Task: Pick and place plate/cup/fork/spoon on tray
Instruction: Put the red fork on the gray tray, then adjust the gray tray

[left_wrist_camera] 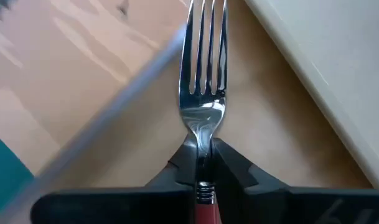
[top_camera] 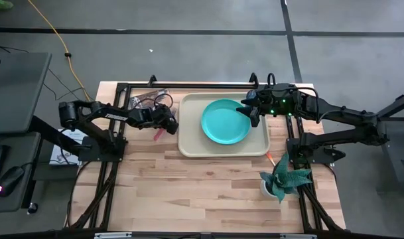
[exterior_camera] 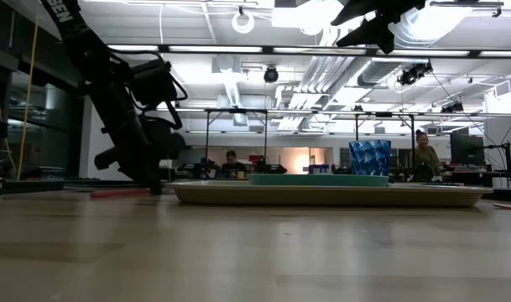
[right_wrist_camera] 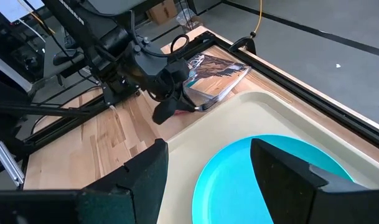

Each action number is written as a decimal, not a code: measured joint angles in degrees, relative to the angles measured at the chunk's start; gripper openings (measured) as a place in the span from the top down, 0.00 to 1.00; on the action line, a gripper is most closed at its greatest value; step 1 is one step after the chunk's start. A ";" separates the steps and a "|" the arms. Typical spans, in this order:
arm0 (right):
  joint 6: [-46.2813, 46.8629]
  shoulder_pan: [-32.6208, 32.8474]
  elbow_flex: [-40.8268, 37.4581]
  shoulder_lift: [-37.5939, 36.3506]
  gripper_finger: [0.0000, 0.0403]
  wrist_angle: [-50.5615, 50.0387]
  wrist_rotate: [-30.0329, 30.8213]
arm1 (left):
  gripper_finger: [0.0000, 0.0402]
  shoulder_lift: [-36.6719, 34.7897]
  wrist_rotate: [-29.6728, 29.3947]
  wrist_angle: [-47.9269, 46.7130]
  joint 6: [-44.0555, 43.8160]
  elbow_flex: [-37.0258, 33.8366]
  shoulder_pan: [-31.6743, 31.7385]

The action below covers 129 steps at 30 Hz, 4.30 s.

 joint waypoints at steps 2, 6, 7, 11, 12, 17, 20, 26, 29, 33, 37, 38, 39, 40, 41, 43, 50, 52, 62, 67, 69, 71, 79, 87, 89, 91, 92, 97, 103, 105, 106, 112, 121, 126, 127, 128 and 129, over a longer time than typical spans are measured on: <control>-0.02 0.01 0.00 0.00 0.45 0.00 -0.01 | 0.99 -2.40 2.32 -1.55 -0.02 -0.22 0.49; -0.39 0.02 0.00 0.00 0.45 0.00 0.01 | 0.99 -8.22 3.29 -2.07 0.38 -0.27 1.33; -0.42 0.00 0.00 0.00 0.45 -0.02 0.01 | 1.00 -9.46 2.80 -2.30 0.39 -0.26 1.63; -0.44 0.01 0.00 0.00 0.45 -0.04 0.01 | 1.00 -14.15 1.97 -3.24 0.35 -0.27 2.39; -0.44 0.00 0.00 0.02 0.45 -0.04 0.00 | 1.00 -15.47 1.93 -3.22 -0.22 -0.26 2.46; 1.70 0.01 0.00 0.02 0.45 0.00 -0.01 | 1.00 -20.15 2.78 4.23 -11.55 -0.26 -0.79; 5.13 0.01 0.00 0.02 0.45 -0.02 -0.01 | 1.00 -18.74 -0.62 14.49 -17.56 -0.19 -6.36; 5.62 0.00 0.00 0.02 0.45 -0.02 0.01 | 1.00 -8.59 -11.62 20.59 -31.76 2.91 -14.71; 5.63 -0.13 0.00 0.02 0.45 -0.02 -0.01 | 1.00 -2.51 -12.36 18.69 -35.26 8.29 -16.42; 6.03 -0.13 0.00 0.02 0.45 -0.02 -0.01 | 1.00 4.56 -13.96 9.68 -34.56 17.59 -17.24; 6.03 -0.13 0.00 0.01 0.45 -0.25 -0.09 | 1.00 9.37 -16.91 2.28 -38.89 22.04 -16.47; 6.03 -0.13 0.00 0.02 0.45 -0.51 -0.35 | 1.00 10.19 -17.06 2.23 -39.80 22.35 -16.18; 6.03 -0.13 0.00 0.02 0.45 -0.87 -0.48 | 1.00 10.94 -17.04 2.30 -41.03 22.45 -15.87; 6.03 -0.13 0.00 0.02 0.45 -1.10 -0.49 | 1.00 11.63 -16.87 2.09 -42.52 22.45 -15.61; 6.03 -0.13 0.00 0.02 0.45 -1.27 -0.48 | 1.00 12.46 -16.64 2.31 -44.00 22.45 -15.37; 6.03 -0.13 0.00 0.02 0.45 -1.84 -0.49 | 1.00 14.36 -15.77 3.54 -45.88 22.45 -14.83; 5.60 -0.13 0.00 0.02 0.45 -1.97 -0.47 | 1.00 19.46 -11.75 5.09 -46.14 23.46 -14.03; 5.57 -0.13 0.00 0.02 0.45 -2.12 -0.47 | 1.00 19.91 -12.13 4.52 -46.16 24.35 -14.05; 5.55 -0.11 0.00 0.02 0.45 -2.49 -0.45 | 1.00 19.96 -15.06 1.02 -42.21 25.92 -13.22; 5.56 -0.13 0.00 0.02 0.45 -2.65 0.21 | 1.00 20.51 -15.05 0.83 -42.06 25.95 -13.30; 5.55 -0.15 0.00 0.02 0.45 -2.67 0.45 | 1.00 20.75 -14.31 0.63 -42.43 25.93 -13.33; 5.55 -0.15 0.00 0.02 0.45 -2.64 0.83 | 1.00 21.43 -13.92 1.27 -43.72 25.99 -13.57; 5.56 -0.15 0.00 0.02 0.45 -2.64 2.58 | 1.00 21.58 -14.03 1.89 -44.73 25.94 -13.69; 5.99 -0.15 0.00 0.02 0.45 -2.62 2.59 | 0.97 21.58 -14.35 5.43 -41.10 25.94 -13.68; 6.01 -0.15 0.00 0.02 0.45 -2.62 2.59 | 0.94 21.58 -14.39 5.43 -40.31 25.94 -13.68; 6.01 -0.15 0.00 0.02 0.45 -2.61 2.59 | 0.90 21.58 -14.45 5.36 -40.14 25.94 -13.68; 6.01 -0.15 0.00 0.02 0.45 -2.62 2.59 | 0.89 21.57 -14.50 5.39 -40.13 25.94 -13.68; 6.21 -0.15 0.00 0.02 0.45 -2.60 2.59 | 0.84 21.56 -14.50 5.17 -40.13 25.94 -13.68; 6.23 -0.15 0.00 0.02 0.45 -2.57 2.59 | 0.81 21.47 -14.31 4.76 -39.27 25.94 -13.21; 6.23 -0.15 0.00 0.02 0.45 -2.51 2.59 | 0.80 20.36 -13.47 3.19 -36.46 25.90 -12.30; 6.23 -0.15 0.00 0.02 0.45 -2.49 2.59 | 0.80 19.49 -13.41 2.40 -34.56 25.90 -11.72; 6.00 -0.15 0.00 0.00 0.45 -1.60 2.63 | 0.79 9.79 -20.94 -7.04 -24.56 25.90 -8.54; 6.22 -0.15 0.00 0.00 0.45 -1.57 2.28 | 0.79 -10.20 -20.22 -8.20 0.04 24.81 -6.12; 10.85 -1.47 0.00 -0.02 0.45 -11.44 5.58 | 0.79 -23.00 -10.71 -4.13 6.79 18.13 -6.61; 11.82 -2.04 0.00 -0.02 0.45 -13.75 5.62 | 0.79 -25.69 -8.63 -1.93 8.08 16.16 -6.94; 12.66 -2.64 0.00 0.03 0.46 -16.16 5.54 | 0.79 -28.35 -6.44 0.49 9.29 14.00 -7.29; 13.50 -3.13 0.00 0.11 0.46 -18.85 5.22 | 0.79 -31.01 -4.04 2.98 10.41 11.69 -7.72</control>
